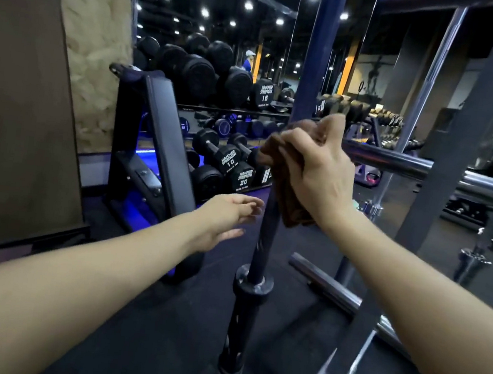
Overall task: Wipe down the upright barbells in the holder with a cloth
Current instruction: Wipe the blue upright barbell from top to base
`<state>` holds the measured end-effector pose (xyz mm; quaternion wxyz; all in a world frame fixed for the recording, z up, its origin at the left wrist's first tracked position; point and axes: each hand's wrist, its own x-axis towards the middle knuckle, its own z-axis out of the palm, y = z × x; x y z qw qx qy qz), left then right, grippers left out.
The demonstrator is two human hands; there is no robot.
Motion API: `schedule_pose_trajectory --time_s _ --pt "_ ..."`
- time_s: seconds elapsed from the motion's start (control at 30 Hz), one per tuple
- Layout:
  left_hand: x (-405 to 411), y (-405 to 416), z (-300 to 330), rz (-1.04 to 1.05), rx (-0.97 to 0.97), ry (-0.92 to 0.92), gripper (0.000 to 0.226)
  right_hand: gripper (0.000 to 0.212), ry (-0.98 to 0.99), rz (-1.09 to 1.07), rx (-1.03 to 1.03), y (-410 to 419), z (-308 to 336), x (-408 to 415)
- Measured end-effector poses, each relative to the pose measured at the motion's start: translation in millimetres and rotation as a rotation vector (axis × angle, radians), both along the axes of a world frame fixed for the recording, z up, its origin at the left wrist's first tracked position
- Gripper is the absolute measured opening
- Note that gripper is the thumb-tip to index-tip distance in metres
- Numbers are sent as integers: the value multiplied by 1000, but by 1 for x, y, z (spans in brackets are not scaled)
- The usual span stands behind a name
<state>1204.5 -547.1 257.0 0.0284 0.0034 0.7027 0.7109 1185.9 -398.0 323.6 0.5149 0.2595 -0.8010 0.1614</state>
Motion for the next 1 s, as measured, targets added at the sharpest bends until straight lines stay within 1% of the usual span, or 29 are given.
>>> schedule_pose_trajectory --time_s 0.07,0.13,0.2,0.3,0.37,0.43,0.5,0.53,0.57,0.63,0.7,0.77,0.87,0.9,0.93,1.0 --pt "1 -2 -13 14 -23 -19 21 27 -47 28 54 1 -42 4" --pt "1 -3 -28 35 -73 -52 29 20 -151 54 115 3 -81 8" --pt "2 -4 -43 59 -104 -93 30 20 -231 60 138 4 -99 11" --pt "2 -6 -58 70 -110 -115 19 34 -211 46 189 5 -84 11" --pt "0 -7 -64 70 -120 -104 18 38 -144 23 157 4 -62 10" --pt "-3 -7 -72 65 -135 -105 17 34 -103 3 76 3 -47 7" --pt "-4 -7 -80 47 -171 -103 17 28 -84 4 20 0 -50 5" --pt "-5 -8 -86 30 -206 -93 22 25 -88 16 13 -1 -58 4" --pt "-5 -8 -91 14 -239 -83 30 22 -135 33 17 -1 -70 3" --pt "-6 -10 -104 -21 -283 -77 45 19 -245 42 58 0 -100 5" --pt "-5 -12 -113 -53 -285 -67 50 19 -258 42 124 2 -124 8" --pt "-3 -10 -117 -63 -292 -25 44 22 -274 43 184 5 -132 9" --pt "-2 -4 -114 -54 -338 55 33 16 -214 20 271 9 -114 9" --pt "-3 -2 -111 -62 -359 79 33 21 -200 24 257 10 -101 11" --pt "-5 -2 -110 -76 -387 94 31 30 -205 31 238 10 -91 8" --pt "-7 -4 -111 -142 -461 112 29 46 -267 78 155 8 -80 4"
